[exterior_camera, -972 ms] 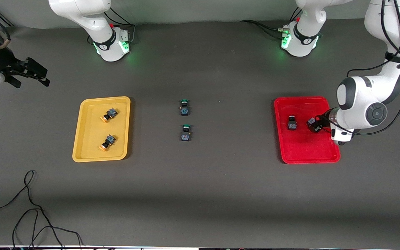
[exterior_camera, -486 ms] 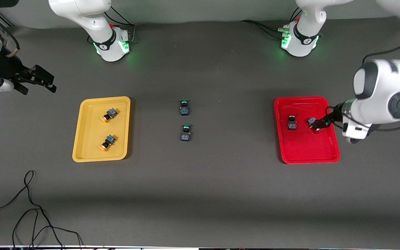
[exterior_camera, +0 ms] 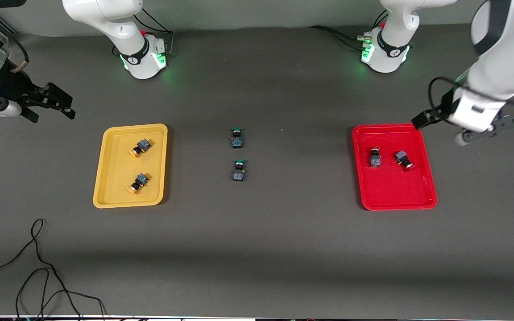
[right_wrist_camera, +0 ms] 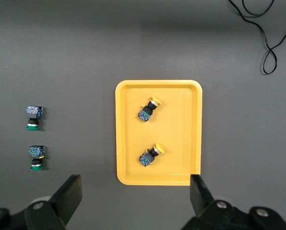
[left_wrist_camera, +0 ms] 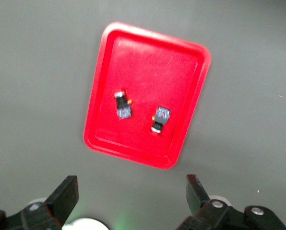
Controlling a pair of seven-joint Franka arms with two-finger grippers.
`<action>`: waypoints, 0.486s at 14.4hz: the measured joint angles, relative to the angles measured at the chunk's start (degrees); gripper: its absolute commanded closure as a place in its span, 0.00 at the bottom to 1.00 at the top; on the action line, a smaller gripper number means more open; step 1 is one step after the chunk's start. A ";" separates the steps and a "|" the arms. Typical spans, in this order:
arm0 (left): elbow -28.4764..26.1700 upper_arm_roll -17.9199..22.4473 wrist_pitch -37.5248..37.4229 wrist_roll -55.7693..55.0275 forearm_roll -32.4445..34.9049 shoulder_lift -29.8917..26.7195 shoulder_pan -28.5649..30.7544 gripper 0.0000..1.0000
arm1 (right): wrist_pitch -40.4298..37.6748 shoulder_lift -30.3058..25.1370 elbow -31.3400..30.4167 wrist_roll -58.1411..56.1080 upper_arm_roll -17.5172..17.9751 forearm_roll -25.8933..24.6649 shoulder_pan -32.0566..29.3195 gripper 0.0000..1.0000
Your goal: Place red and yellow buttons in trays
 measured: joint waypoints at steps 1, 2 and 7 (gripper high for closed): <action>1.84 2.54 -0.50 3.98 0.98 0.51 -1.11 0.00 | -0.70 -0.11 0.30 0.00 -0.15 0.00 -0.01 0.00; 3.78 5.68 -1.02 7.29 1.60 1.45 -2.80 0.00 | -0.90 -0.21 0.46 0.00 -0.24 0.00 -0.01 0.00; 12.24 11.82 -3.08 12.89 3.21 8.39 -6.29 0.00 | -0.82 0.29 0.55 0.00 -0.49 0.00 -0.39 0.00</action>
